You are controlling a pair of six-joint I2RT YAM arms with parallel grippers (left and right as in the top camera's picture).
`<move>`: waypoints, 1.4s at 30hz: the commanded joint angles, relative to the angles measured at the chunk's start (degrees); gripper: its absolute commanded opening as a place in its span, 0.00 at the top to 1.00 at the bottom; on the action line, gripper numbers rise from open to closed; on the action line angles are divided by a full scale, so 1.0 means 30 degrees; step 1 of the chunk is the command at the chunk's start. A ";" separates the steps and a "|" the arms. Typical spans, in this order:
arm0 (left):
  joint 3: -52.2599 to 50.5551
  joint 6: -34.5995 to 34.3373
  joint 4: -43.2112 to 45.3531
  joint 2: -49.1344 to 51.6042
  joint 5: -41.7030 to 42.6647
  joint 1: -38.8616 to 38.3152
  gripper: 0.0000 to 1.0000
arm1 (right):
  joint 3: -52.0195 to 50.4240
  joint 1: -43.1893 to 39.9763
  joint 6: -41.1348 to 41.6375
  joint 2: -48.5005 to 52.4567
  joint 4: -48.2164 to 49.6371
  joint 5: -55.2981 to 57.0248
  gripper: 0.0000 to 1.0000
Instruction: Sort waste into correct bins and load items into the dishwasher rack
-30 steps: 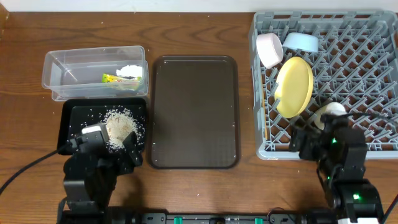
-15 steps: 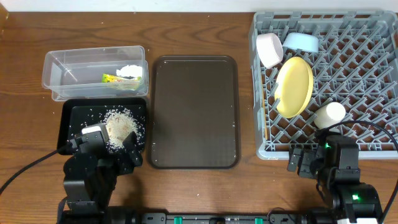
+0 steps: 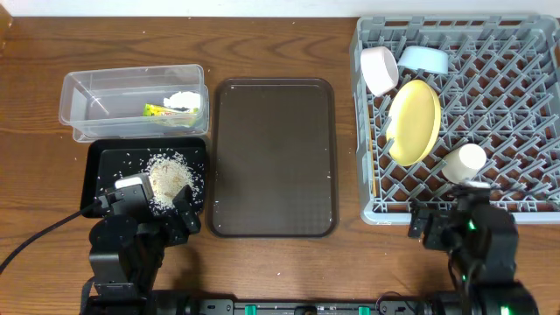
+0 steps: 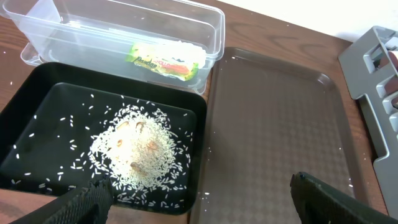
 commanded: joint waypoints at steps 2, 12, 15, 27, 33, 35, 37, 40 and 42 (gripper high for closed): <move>-0.0175 0.0051 0.0022 0.0029 -0.0160 0.0029 0.06 | -0.1093 0.0000 -0.1392 -0.3286 0.1559 0.0168 0.01; -0.0175 0.0051 0.0022 0.0029 -0.0160 0.0029 0.06 | -0.6601 -0.0066 -0.2244 -0.7956 0.9180 0.0168 0.01; -0.0175 0.0051 0.0022 0.0029 -0.0160 0.0029 0.06 | -0.8590 -0.0102 -0.2543 -0.7941 1.2786 0.0175 0.01; -0.0175 0.0051 0.0022 0.0029 -0.0160 0.0029 0.06 | -1.0003 -0.0124 -0.3439 -0.7927 1.3777 0.0379 0.01; -0.0175 0.0051 0.0022 0.0029 -0.0160 0.0029 0.06 | -1.0003 -0.0117 -0.3439 -0.7919 1.3777 0.0379 0.01; -0.0175 0.0051 0.0022 0.0029 -0.0160 0.0029 0.06 | -1.0003 -0.0124 -0.3439 -0.7919 1.3777 0.0379 0.01; -0.0175 0.0051 0.0022 0.0029 -0.0160 0.0029 0.06 | -1.0003 -0.0124 -0.3439 -0.7919 1.3777 0.0379 0.01; -0.0175 0.0051 0.0022 0.0029 -0.0160 0.0029 0.06 | -1.0003 -0.0124 -0.3446 -0.7919 1.3777 0.0379 0.01; -0.0175 0.0051 0.0022 0.0029 -0.0160 0.0029 0.06 | -1.0003 -0.0117 -0.3439 -0.7919 1.3777 0.0379 0.01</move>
